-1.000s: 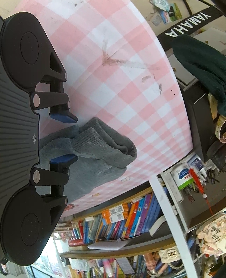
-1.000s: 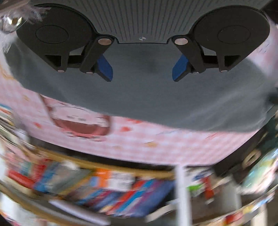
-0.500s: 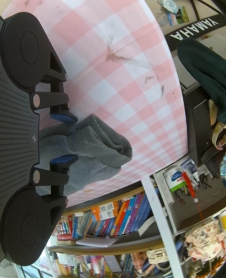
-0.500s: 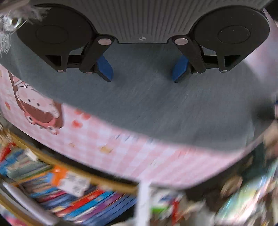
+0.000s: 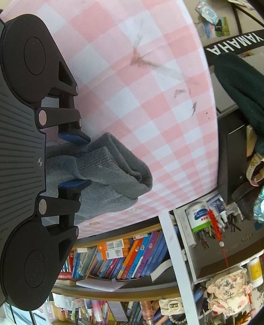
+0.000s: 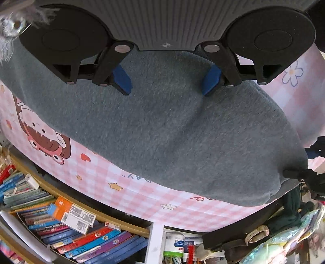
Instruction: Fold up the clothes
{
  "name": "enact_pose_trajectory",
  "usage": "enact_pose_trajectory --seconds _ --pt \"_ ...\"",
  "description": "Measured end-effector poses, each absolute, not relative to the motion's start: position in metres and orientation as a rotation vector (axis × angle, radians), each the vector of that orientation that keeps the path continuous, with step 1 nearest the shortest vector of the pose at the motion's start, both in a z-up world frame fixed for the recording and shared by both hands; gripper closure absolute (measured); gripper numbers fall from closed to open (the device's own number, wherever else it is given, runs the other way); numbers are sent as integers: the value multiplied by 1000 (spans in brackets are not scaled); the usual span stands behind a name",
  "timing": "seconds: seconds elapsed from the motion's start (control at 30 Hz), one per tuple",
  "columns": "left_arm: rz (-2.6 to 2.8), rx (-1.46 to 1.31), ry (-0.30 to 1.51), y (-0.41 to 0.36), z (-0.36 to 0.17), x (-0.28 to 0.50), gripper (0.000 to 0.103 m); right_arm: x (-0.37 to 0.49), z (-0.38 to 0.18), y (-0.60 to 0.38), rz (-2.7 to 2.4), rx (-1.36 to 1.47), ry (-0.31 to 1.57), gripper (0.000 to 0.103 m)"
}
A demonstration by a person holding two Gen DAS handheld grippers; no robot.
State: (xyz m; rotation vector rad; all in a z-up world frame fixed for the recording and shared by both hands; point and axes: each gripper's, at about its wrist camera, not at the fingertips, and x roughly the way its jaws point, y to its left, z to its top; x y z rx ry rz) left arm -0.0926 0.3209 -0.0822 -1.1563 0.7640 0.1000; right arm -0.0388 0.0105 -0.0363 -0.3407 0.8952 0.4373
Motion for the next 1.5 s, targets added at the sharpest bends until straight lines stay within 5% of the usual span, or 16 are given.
enact_pose_trajectory --seconds 0.13,0.3,0.47,0.63,0.77,0.9,1.03,1.13,1.5 --pt "27 -1037 707 304 -58 -87 88 -40 -36 11 436 -343 893 27" --pt "-159 -807 567 275 -11 -96 87 -40 -36 11 441 -344 899 27" --pt "46 -930 730 296 -49 -95 87 -38 -36 10 445 -341 901 25" --pt "120 -1049 806 310 -70 -97 60 -36 -36 8 443 -325 905 22" --pt "85 -981 786 302 -66 -87 54 -36 -37 7 444 -319 904 22" --pt "91 -992 767 299 -65 -80 57 -38 -37 5 449 -315 895 22" --pt "105 -1020 764 298 -72 -77 80 -41 -37 5 454 -319 883 22" --pt "106 -1037 758 298 -73 -79 86 -40 -37 4 463 -317 886 21" --pt "-84 -628 561 236 -1 -90 89 -31 -37 2 540 -334 885 18"
